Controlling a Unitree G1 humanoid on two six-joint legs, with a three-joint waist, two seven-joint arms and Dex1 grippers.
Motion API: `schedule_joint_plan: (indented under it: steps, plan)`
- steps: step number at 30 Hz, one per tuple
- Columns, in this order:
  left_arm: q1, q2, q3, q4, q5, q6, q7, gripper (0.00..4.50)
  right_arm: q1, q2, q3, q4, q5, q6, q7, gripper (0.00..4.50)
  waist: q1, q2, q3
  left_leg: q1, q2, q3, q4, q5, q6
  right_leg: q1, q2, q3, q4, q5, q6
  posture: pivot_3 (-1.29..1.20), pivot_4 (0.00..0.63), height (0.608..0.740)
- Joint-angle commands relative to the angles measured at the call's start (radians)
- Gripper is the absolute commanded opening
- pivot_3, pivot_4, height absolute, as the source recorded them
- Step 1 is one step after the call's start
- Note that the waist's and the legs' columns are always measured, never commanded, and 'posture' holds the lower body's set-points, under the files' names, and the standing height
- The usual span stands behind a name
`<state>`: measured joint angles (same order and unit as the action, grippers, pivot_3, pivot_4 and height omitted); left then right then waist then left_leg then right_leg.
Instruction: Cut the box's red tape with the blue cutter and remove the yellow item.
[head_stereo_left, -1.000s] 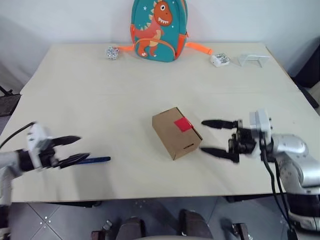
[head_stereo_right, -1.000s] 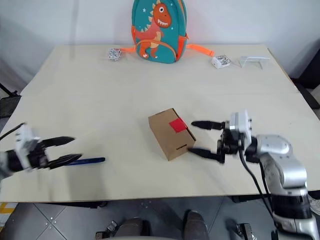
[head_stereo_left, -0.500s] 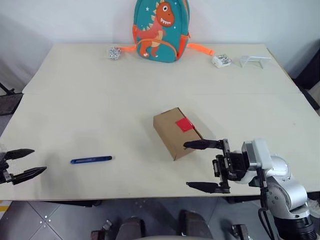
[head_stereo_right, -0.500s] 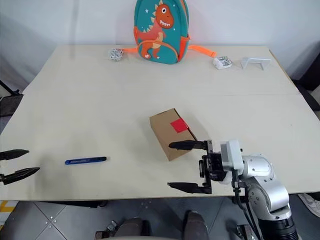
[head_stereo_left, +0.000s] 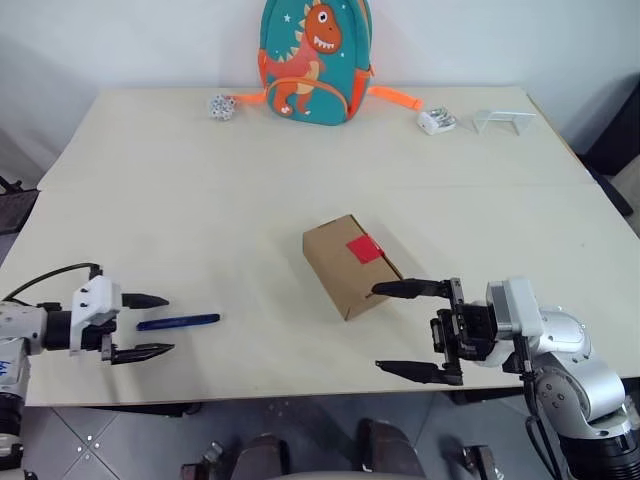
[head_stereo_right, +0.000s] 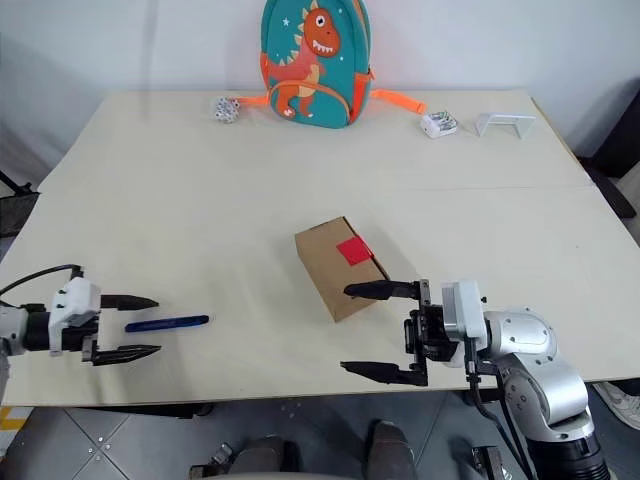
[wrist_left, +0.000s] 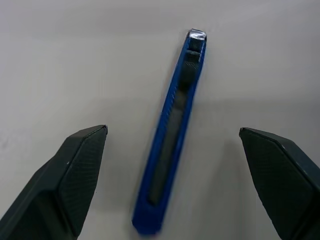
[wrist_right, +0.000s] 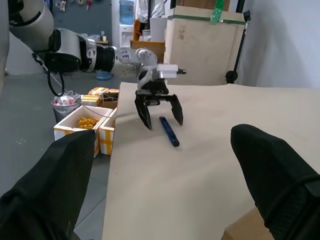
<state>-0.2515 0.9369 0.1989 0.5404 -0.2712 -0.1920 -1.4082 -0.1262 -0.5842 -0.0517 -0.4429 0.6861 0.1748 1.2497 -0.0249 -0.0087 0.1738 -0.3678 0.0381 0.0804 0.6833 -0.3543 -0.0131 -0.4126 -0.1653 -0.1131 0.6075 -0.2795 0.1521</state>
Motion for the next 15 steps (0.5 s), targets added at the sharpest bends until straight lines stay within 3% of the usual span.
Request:
schedule_joint_plan:
  steps: [1,5,8,15]
  plan:
    - [-0.011,-0.004,-0.017,0.035,0.027,-0.019,0.025,4.49,-0.006,-0.010,-0.009,-0.034,0.008,-0.005,-0.019,4.50,0.000,0.000,0.000,0.000,0.000,0.000,0.000,0.000,0.000,0.000,0.000,0.000,0.000,0.000,0.000,0.00,0.150,0.740]
    - [-0.024,-0.003,-0.036,0.067,0.042,-0.052,0.034,4.49,-0.003,-0.013,-0.008,-0.034,0.006,-0.010,-0.027,4.50,0.001,0.000,0.000,0.000,0.000,0.000,0.000,0.000,0.000,0.000,0.000,0.000,0.000,0.000,0.000,0.00,0.150,0.740]
    - [-0.019,0.011,-0.052,0.092,0.052,-0.056,0.018,3.98,-0.009,-0.012,-0.010,-0.033,0.005,-0.010,-0.037,4.50,0.001,0.001,0.000,0.001,0.000,0.000,0.000,0.000,0.000,0.001,0.000,0.000,0.001,0.000,0.000,0.00,0.150,0.740]
    - [-0.016,0.026,-0.081,0.123,0.067,-0.087,0.002,2.08,-0.013,-0.016,-0.011,-0.028,0.006,-0.013,-0.039,4.50,0.000,0.002,-0.001,0.006,0.000,0.001,0.000,0.000,0.000,0.004,0.000,0.002,0.003,0.000,-0.001,0.00,0.150,0.740]
